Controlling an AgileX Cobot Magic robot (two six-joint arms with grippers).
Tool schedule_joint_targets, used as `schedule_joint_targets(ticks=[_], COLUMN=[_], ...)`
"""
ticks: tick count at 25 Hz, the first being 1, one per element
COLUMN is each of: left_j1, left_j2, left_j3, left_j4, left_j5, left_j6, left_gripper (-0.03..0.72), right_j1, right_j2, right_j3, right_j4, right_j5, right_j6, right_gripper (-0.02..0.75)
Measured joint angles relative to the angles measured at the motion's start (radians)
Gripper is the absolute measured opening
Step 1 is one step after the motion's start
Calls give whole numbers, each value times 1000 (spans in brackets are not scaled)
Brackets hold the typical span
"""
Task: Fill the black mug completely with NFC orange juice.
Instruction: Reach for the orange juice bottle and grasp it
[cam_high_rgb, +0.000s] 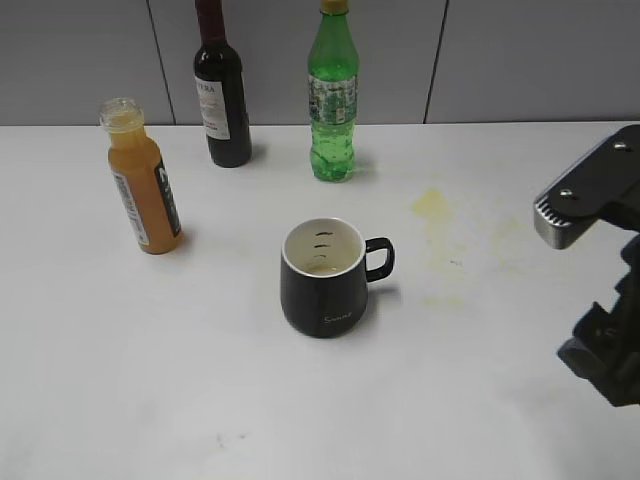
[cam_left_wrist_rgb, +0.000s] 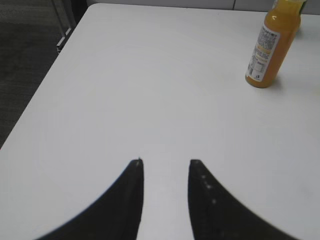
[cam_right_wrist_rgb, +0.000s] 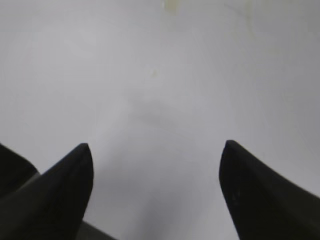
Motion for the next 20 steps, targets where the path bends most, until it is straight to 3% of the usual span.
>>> schedule_joint_targets(ticks=[6,12,20], left_j1=[0,0,0], left_j2=[0,0,0], left_j3=[0,0,0], left_j4=[0,0,0], left_j5=[0,0,0], left_j6=[0,0,0], left_gripper=[242,242,242], right_j1=[0,-27,-298], right_j2=[-108,-362,-756], right_j3=[-37,-32,6], right_j4=[-16,9,63], right_j5=[268,307,303], right_j6=[0,1,4], right_gripper=[596,596,596])
